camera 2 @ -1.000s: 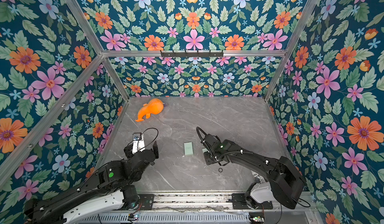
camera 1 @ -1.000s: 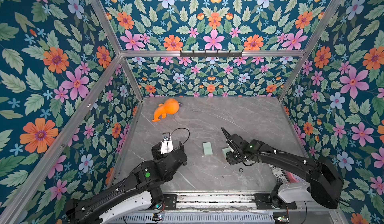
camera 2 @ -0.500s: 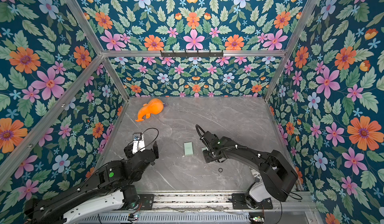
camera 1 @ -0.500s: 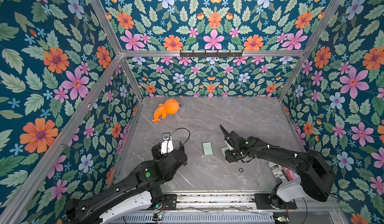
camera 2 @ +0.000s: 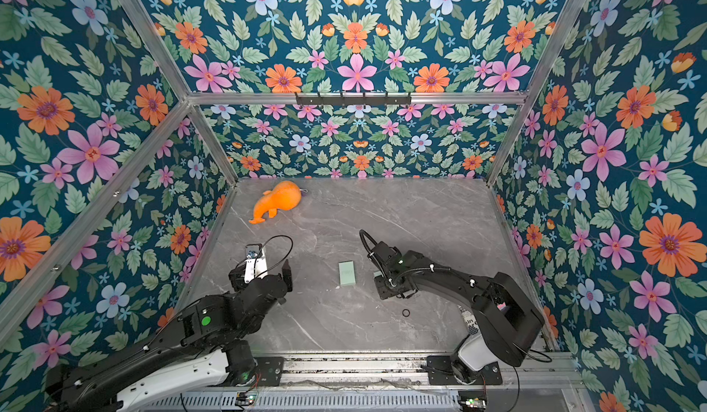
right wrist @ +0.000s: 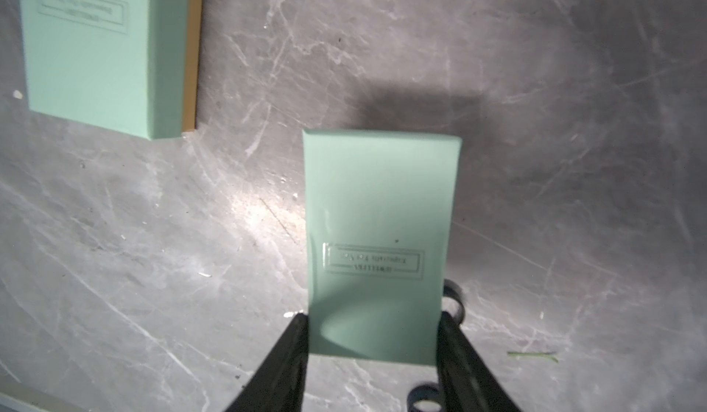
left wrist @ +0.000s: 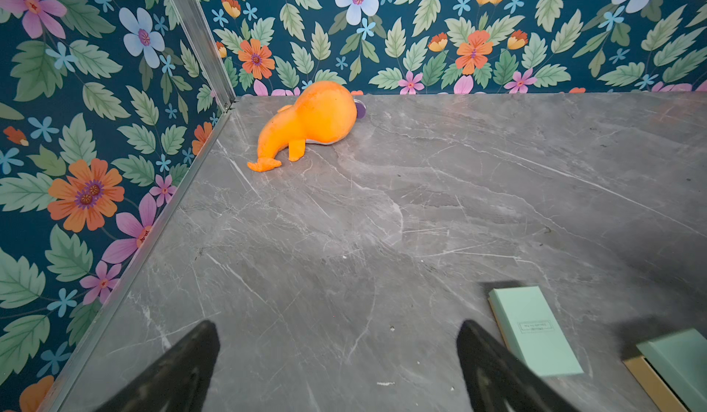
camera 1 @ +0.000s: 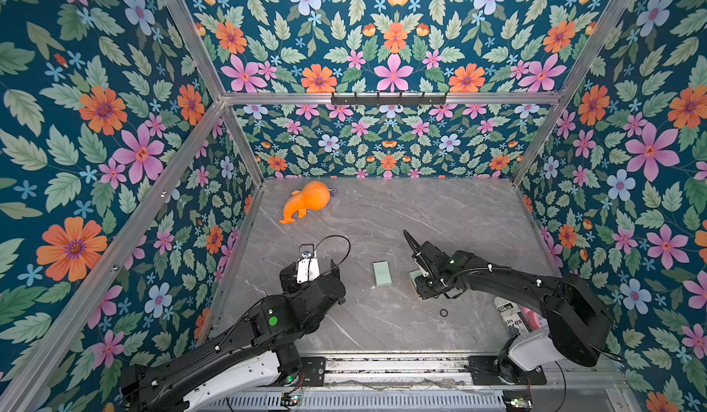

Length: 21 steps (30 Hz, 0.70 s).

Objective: Take the rings out of the lift-off lid box
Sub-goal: Close the lid on the jewelry box.

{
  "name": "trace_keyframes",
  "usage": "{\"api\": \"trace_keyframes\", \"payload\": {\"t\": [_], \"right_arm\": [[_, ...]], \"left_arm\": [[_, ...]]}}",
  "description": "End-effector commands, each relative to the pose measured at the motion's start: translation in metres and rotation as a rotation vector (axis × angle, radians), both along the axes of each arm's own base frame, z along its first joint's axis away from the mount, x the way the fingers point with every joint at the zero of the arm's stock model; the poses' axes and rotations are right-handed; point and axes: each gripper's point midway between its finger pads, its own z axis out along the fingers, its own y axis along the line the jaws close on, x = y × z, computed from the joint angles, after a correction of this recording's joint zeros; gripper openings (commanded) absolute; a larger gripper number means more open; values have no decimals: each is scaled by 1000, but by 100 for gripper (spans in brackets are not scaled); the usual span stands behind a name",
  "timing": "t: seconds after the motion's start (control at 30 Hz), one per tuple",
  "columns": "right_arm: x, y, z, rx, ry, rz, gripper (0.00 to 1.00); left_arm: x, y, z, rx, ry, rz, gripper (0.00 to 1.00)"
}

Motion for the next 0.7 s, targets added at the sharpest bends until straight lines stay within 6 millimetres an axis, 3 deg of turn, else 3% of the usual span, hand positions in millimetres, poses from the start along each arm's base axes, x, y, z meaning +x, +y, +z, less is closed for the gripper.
{"api": "trace_keyframes", "payload": {"t": [0.0,0.2,0.47,0.67], "right_arm": [[0,-2,0,-12,0,8,48],[-1,-2,-1,-7,1,3,48],[-3,5,13,57,-1,-10,48],[-5,4,6,45,17,-12,48]], "left_arm": [[0,2,2,1,-8,13,99],[0,2,2,0,-8,13,99],[0,2,2,1,-7,12,100],[1,2,2,-1,-8,13,100]]}}
